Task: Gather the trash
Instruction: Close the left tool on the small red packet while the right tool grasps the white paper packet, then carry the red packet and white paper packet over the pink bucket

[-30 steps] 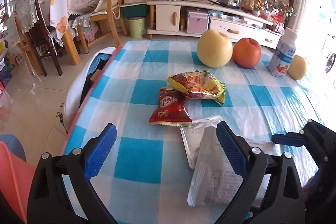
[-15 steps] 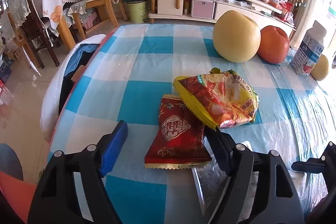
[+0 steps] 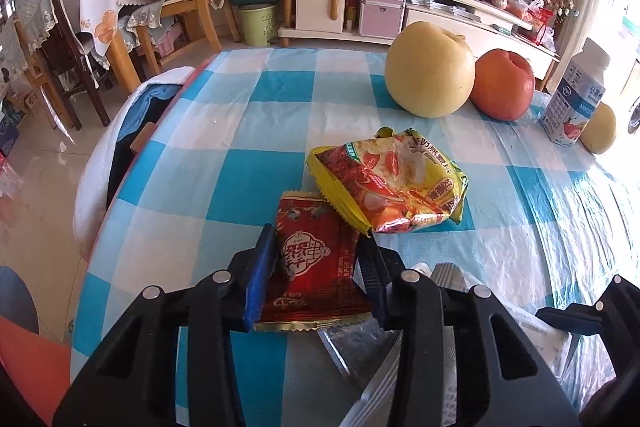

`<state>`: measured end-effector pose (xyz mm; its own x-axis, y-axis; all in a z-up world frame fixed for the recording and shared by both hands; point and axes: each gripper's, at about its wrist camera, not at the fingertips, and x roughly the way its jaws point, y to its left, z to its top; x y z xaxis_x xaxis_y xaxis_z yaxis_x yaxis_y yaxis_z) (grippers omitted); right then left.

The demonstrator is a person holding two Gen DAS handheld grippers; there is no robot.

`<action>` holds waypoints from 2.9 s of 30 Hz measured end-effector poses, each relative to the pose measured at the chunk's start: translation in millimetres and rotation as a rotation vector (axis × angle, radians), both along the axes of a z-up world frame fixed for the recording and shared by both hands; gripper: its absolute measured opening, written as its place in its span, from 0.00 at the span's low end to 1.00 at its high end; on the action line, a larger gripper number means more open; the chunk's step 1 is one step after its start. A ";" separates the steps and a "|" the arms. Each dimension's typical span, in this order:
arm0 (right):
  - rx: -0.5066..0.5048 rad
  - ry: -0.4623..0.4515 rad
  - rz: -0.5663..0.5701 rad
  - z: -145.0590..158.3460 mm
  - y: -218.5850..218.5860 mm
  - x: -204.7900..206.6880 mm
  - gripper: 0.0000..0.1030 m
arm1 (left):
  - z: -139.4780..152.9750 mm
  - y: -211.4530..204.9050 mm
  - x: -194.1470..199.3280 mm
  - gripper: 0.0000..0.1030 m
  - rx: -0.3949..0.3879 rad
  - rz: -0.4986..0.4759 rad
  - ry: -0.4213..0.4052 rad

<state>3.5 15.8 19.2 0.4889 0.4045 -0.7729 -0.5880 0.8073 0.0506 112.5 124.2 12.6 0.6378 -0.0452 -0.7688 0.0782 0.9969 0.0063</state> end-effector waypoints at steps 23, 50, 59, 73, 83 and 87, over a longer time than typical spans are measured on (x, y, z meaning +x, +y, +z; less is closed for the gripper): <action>0.120 -0.005 -0.213 19.2 -57.4 -25.7 0.78 | 19.5 14.1 -93.8 0.40 -0.132 0.013 -0.083; 0.302 0.052 -0.331 23.3 -44.9 -101.1 0.78 | 44.3 76.6 -181.2 0.40 -0.205 0.197 -0.177; 0.301 0.051 -0.282 34.7 -5.7 -122.7 0.78 | 60.1 109.3 -186.1 0.40 -0.227 0.267 -0.217; 0.287 0.022 -0.120 67.8 96.8 -129.4 0.78 | 76.3 203.5 -203.7 0.40 -0.260 0.517 -0.269; 0.279 0.006 0.055 89.8 202.5 -121.2 0.78 | 80.6 286.0 -223.4 0.41 -0.194 0.748 -0.268; 0.304 0.020 0.091 92.7 240.0 -109.9 0.78 | 75.6 315.9 -231.5 0.41 -0.256 0.811 -0.248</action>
<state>-106.5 255.9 111.8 0.4262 0.6598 -0.6189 -0.6534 0.6977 0.2938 -119.0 440.2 88.2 0.6955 0.3417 -0.6321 -0.6270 0.7183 -0.3016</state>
